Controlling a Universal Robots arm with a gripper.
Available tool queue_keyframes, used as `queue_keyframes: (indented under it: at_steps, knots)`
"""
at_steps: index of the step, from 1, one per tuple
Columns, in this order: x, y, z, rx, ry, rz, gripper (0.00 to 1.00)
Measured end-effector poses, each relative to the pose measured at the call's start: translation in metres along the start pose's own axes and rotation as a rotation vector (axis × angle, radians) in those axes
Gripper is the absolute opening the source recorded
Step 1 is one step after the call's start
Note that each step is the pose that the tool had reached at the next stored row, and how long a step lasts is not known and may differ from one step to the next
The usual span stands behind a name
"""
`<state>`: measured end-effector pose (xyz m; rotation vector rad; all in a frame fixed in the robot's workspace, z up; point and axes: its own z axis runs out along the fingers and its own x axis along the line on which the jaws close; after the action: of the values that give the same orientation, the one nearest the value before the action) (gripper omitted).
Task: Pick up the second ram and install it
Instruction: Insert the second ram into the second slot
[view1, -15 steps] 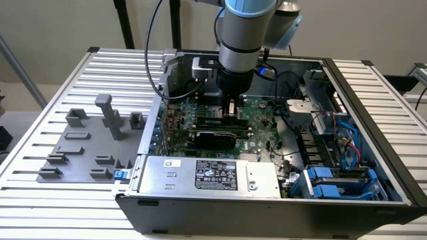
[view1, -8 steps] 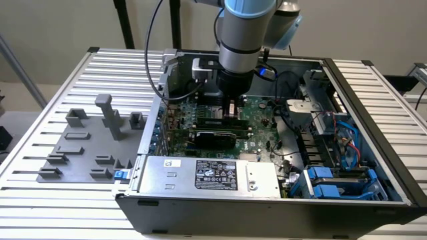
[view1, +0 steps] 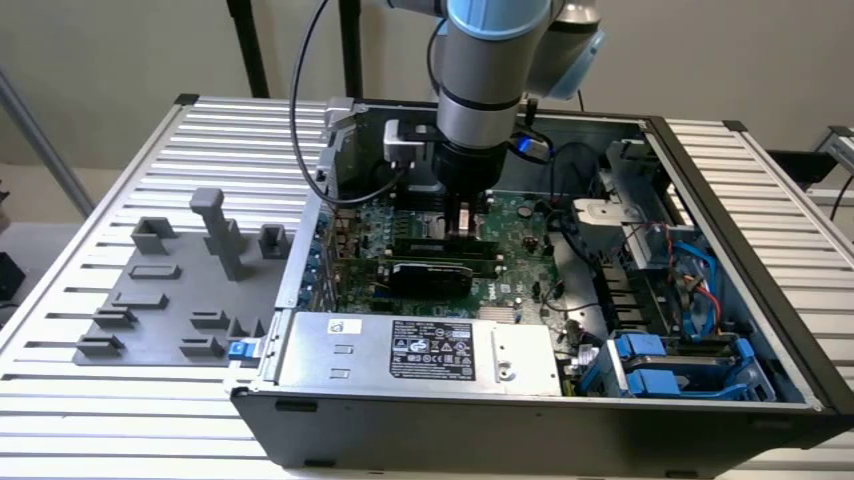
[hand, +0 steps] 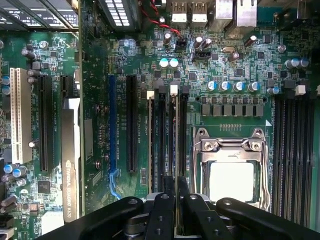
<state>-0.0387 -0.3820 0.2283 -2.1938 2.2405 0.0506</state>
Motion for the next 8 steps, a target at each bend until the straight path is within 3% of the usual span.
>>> queue_keyframes:
  at_steps: [8]
  knots:
    - [0.0, 0.0006, 0.0018, 0.0002, 0.0016, -0.01, 0.13]
